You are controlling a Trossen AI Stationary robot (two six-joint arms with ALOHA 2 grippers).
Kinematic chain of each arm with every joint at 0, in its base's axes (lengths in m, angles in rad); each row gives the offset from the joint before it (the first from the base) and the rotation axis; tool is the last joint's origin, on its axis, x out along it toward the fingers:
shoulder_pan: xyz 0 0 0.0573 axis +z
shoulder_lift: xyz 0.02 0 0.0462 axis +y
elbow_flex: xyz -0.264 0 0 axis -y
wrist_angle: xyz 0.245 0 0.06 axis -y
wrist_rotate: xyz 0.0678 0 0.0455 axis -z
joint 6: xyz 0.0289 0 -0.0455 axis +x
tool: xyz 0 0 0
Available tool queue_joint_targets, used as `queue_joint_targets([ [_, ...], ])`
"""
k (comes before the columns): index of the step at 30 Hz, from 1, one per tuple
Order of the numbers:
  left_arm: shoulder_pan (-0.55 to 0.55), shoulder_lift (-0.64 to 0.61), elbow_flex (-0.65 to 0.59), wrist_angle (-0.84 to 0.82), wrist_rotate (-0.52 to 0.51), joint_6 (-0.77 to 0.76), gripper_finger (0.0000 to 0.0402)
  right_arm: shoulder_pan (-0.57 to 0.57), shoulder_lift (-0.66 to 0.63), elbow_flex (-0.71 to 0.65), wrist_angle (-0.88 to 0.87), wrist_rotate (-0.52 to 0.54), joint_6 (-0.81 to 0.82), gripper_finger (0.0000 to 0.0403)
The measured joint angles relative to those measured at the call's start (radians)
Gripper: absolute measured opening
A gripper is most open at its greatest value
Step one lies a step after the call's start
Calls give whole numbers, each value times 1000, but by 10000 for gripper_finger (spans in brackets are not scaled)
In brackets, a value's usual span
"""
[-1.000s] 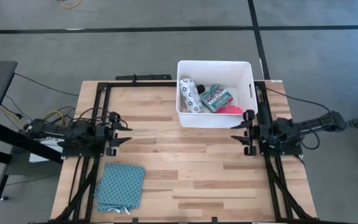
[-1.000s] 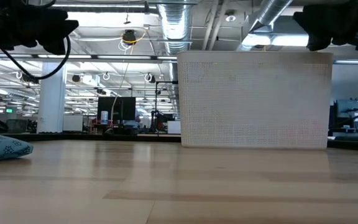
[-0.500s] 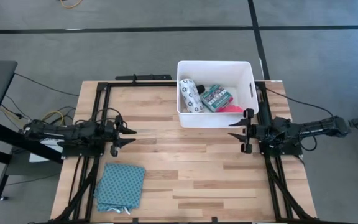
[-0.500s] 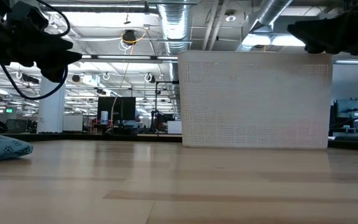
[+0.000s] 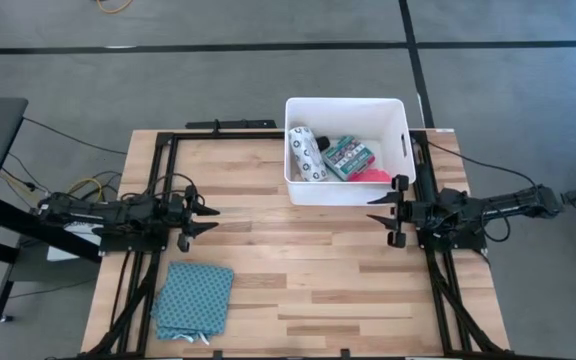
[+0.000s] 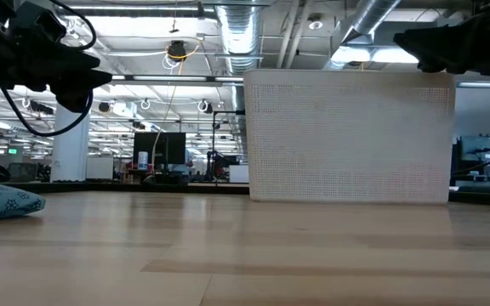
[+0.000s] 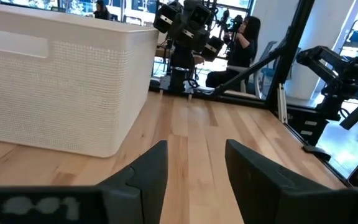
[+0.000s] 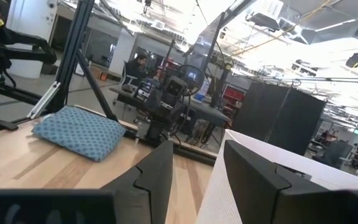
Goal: Pick & place medical supplies in basket/bin
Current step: Return to Home Position
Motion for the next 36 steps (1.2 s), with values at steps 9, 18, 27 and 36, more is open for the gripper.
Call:
queue_joint_targets([
  [9, 0, 0, 0, -2, -2, 1, 148, 0, 0, 2, 10, -4, 56, 139],
  [18, 0, 0, 0, -2, -3, -6, 148, -1, -2, 7, 6, -6, 152, 137],
  [27, 0, 0, 0, -3, -3, -6, 148, 15, -24, -5, 20, -104, 187, 137],
  [36, 0, 0, 0, -3, -2, -7, 148, 17, -40, -6, -12, -187, 186, 138],
])
